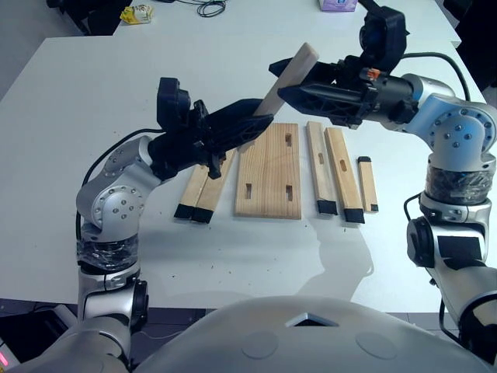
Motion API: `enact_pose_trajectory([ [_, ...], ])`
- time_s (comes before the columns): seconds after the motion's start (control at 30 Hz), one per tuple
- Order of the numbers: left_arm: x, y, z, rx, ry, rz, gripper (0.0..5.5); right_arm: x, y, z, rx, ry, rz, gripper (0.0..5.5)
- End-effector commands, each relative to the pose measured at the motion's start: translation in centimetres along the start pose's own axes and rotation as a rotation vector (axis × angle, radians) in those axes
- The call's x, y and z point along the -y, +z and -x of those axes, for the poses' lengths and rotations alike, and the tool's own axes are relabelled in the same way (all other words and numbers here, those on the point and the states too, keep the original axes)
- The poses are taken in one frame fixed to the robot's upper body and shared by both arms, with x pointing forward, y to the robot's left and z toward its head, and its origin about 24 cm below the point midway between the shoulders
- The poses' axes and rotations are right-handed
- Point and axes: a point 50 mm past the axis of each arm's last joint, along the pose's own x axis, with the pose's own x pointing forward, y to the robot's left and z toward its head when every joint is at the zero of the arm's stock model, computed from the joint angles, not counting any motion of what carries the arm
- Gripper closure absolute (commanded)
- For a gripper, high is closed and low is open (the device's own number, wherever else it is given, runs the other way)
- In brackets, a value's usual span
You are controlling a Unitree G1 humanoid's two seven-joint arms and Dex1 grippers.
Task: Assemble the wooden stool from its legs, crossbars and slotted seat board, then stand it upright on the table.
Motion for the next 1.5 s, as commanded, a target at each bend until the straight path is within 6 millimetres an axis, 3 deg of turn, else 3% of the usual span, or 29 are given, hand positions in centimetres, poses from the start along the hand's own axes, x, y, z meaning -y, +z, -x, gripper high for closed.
enact_pose_trajectory([
  [0.03,0.4,0.0,-0.2,-0.022,-0.03,-0.012,4.19,-0.4,0.0,-0.3,-0.015,0.034,-0.003,2.86],
  [0.33,0.5,-0.2,-0.1,-0.026,-0.036,-0.004,4.19,-0.5,-0.1,-0.3,-0.012,0.043,-0.012,4.12],
  [0.73,-1.2,-0.2,0.1,-0.06,0.068,-0.045,4.19,-0.8,-0.3,-0.3,-0.005,0.038,0.017,4.12],
  [0.77,-1.3,-0.3,0.2,-0.069,0.071,-0.031,3.83,-0.7,-0.2,-0.4,-0.008,0.029,0.032,4.12],
  [1.0,-1.6,-0.5,0.9,-0.117,0.081,-0.051,2.81,-0.3,0.3,-0.4,-0.023,0.011,0.094,4.16],
  [1.1,-1.5,-0.6,1.7,-0.175,0.081,-0.099,2.81,0.4,0.3,0.1,-0.04,-0.041,0.136,4.16],
  [1.33,-0.3,-3.1,4.4,-0.356,0.113,-0.131,2.81,2.0,0.5,1.5,-0.105,-0.167,0.271,4.18],
  [1.5,0.0,-3.1,5.3,-0.324,0.199,-0.149,2.81,3.1,0.9,3.0,-0.176,-0.244,0.347,4.18],
])
